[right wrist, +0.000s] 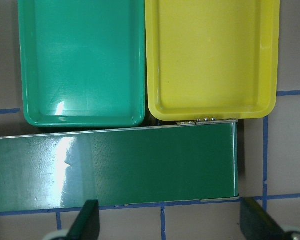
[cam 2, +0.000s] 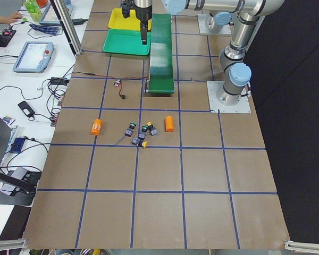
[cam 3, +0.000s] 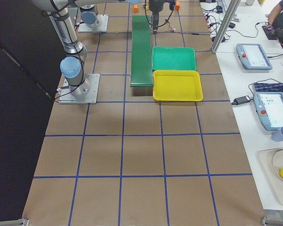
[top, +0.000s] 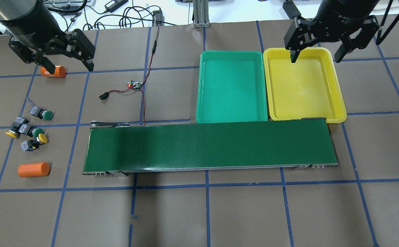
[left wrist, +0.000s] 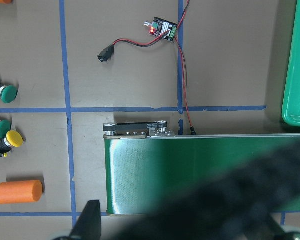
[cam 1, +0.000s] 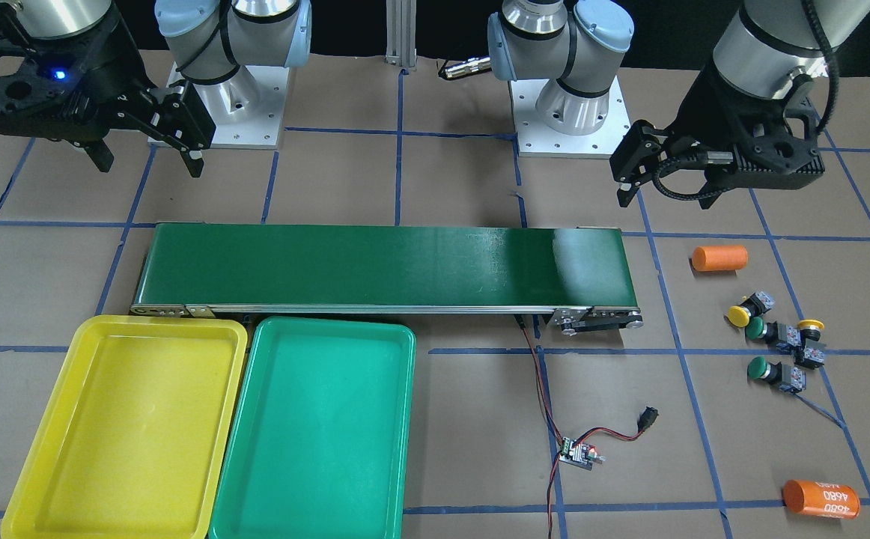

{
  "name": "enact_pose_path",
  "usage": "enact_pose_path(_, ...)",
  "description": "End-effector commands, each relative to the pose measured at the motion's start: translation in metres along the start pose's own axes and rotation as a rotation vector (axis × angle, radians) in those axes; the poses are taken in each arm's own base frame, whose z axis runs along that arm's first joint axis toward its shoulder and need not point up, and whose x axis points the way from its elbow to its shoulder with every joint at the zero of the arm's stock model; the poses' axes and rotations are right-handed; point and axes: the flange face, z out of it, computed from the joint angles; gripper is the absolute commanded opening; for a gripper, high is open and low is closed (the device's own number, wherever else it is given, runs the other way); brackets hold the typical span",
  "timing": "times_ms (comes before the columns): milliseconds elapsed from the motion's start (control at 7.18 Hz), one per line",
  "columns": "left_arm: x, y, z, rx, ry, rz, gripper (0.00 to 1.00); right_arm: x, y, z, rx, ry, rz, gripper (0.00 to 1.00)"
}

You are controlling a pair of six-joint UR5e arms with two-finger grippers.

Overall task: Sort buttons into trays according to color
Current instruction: 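Move the left gripper down toward the pile of buttons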

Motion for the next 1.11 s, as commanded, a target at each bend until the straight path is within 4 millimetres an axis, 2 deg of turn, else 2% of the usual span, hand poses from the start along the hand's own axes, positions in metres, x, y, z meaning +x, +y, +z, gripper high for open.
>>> enact_pose_path(0, 0.001, 0.001, 0.008, -0.016, 0.004, 0.007, 1.00, 0.000, 0.000, 0.000, 0.002, 0.000, -0.001, 1.00)
enact_pose_path(139, -0.001, 0.001, 0.004, -0.010, 0.003, 0.006, 1.00, 0.000, 0.000, 0.000, 0.002, 0.000, 0.000, 1.00)
enact_pose_path(279, -0.005, -0.003, 0.019, -0.037, 0.017, -0.001, 1.00, 0.000, 0.000, 0.000, 0.002, 0.000, 0.000, 1.00)
enact_pose_path(418, -0.018, -0.006, 0.027, -0.052, 0.018, -0.013, 1.00, 0.000, 0.000, 0.000, 0.002, 0.000, 0.000, 1.00)
enact_pose_path(557, -0.043, -0.008, 0.043, -0.080, 0.026, 0.041, 1.00, 0.000, 0.000, 0.000, 0.002, 0.000, 0.000, 1.00)
enact_pose_path(697, -0.087, -0.021, 0.059, -0.079, 0.030, 0.081, 1.00, 0.000, 0.000, 0.000, -0.001, 0.000, 0.000, 1.00)
enact_pose_path(836, -0.146, -0.030, 0.080, -0.106, 0.049, 0.091, 1.00, 0.000, 0.000, 0.000, -0.001, 0.000, 0.000, 1.00)
enact_pose_path(975, -0.192, -0.041, 0.109, -0.110, 0.062, 0.163, 1.00, 0.000, 0.000, 0.000, -0.001, 0.000, 0.000, 1.00)
